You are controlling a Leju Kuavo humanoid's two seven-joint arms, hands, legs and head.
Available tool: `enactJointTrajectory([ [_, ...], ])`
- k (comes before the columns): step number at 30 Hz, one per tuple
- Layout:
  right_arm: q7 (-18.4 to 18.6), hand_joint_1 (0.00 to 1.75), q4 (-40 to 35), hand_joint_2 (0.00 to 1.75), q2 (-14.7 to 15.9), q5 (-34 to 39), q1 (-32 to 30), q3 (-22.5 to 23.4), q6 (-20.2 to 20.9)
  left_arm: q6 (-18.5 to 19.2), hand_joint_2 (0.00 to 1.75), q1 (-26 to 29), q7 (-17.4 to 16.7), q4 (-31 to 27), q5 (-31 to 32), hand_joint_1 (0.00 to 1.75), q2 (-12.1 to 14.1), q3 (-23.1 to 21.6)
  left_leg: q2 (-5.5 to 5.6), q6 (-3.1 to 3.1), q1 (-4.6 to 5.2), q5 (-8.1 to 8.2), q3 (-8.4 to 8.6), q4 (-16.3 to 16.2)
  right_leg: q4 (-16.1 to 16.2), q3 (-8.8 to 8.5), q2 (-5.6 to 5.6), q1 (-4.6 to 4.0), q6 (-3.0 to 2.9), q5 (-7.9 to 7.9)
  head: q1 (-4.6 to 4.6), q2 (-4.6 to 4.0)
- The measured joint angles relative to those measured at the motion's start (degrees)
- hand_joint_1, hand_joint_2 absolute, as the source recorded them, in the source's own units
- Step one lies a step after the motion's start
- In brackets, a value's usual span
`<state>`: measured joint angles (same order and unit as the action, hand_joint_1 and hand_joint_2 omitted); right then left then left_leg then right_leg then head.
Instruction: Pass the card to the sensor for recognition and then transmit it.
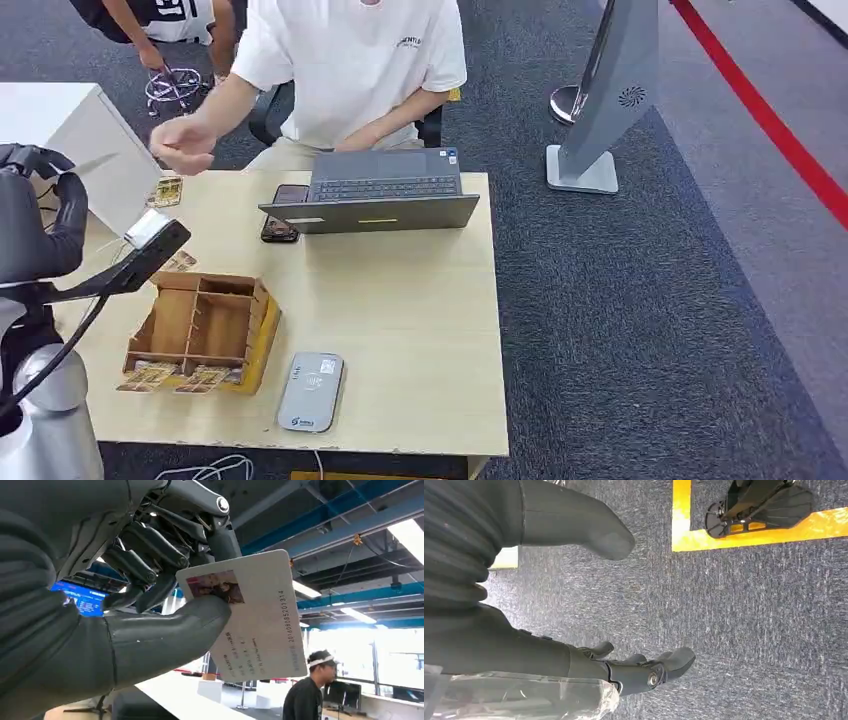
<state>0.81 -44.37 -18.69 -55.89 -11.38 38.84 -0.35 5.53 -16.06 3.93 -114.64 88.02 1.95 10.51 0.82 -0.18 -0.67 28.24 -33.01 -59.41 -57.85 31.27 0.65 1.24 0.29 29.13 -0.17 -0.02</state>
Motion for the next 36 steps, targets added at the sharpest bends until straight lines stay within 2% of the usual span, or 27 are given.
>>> enactJointTrajectory([
  [18,0.3,0.0,0.0,1.75,0.0,0.2,0.0,0.0,0.0,0.9,1.75,0.0,-0.2,0.0,-0.4,1.75,-0.1,0.0,0.0,0.0,0.0,0.0,0.0,0.0,0.0,0.0,0.0,0.0,0.0,0.0,0.0,0.0],
  [22,1.3,0.0,-0.1,1.75,0.0,0.6,0.0,0.0,0.2,4.4,1.75,0.1,-0.8,-1.0,-3.3,1.75,-2.2,0.0,0.01,0.0,0.0,0.0,-0.01,0.0,0.0,-0.01,0.0,0.0,0.0,0.0,0.02,0.0],
  [24,2.1,0.0,-0.3,1.75,0.0,0.7,0.0,-0.2,0.3,4.4,1.75,0.9,-0.3,-2.9,-4.1,1.75,-3.4,-0.6,-0.01,0.0,0.02,0.0,-0.01,0.0,0.0,-0.01,0.04,0.01,0.01,-0.01,0.0,0.0],
  [27,3.3,0.0,-0.6,1.75,0.0,2.0,-0.1,-0.9,0.2,3.6,1.75,5.0,1.1,-6.9,-5.0,1.75,-4.9,-3.2,-0.04,0.01,0.03,0.02,-0.01,0.0,0.0,0.02,0.06,0.02,0.01,0.0,0.0,0.0],
  [31,4.3,0.0,-1.6,1.75,0.0,3.2,-0.2,-3.0,-0.3,-0.8,1.75,14.1,4.0,-12.8,-6.0,1.75,-5.8,-9.6,-0.17,0.0,0.04,0.14,0.01,0.0,0.0,0.08,0.24,0.03,0.02,0.02,0.0,0.0],
  [34,4.5,0.0,-2.3,1.75,0.0,3.7,-0.2,-4.1,-0.5,-2.8,1.75,19.2,4.3,-15.3,-5.8,1.75,-6.0,-14.1,-0.15,0.0,0.03,0.14,0.0,0.0,0.1,0.1,0.19,0.03,0.05,0.05,0.02,0.0],
  [36,4.6,0.0,-2.6,1.75,0.0,3.7,-0.3,-4.6,-0.7,-3.1,1.75,20.8,4.3,-16.1,-5.8,1.75,-6.0,-15.4,-0.16,0.0,0.03,0.14,0.0,0.0,0.0,0.09,0.2,0.03,0.04,0.05,0.0,0.0],
])
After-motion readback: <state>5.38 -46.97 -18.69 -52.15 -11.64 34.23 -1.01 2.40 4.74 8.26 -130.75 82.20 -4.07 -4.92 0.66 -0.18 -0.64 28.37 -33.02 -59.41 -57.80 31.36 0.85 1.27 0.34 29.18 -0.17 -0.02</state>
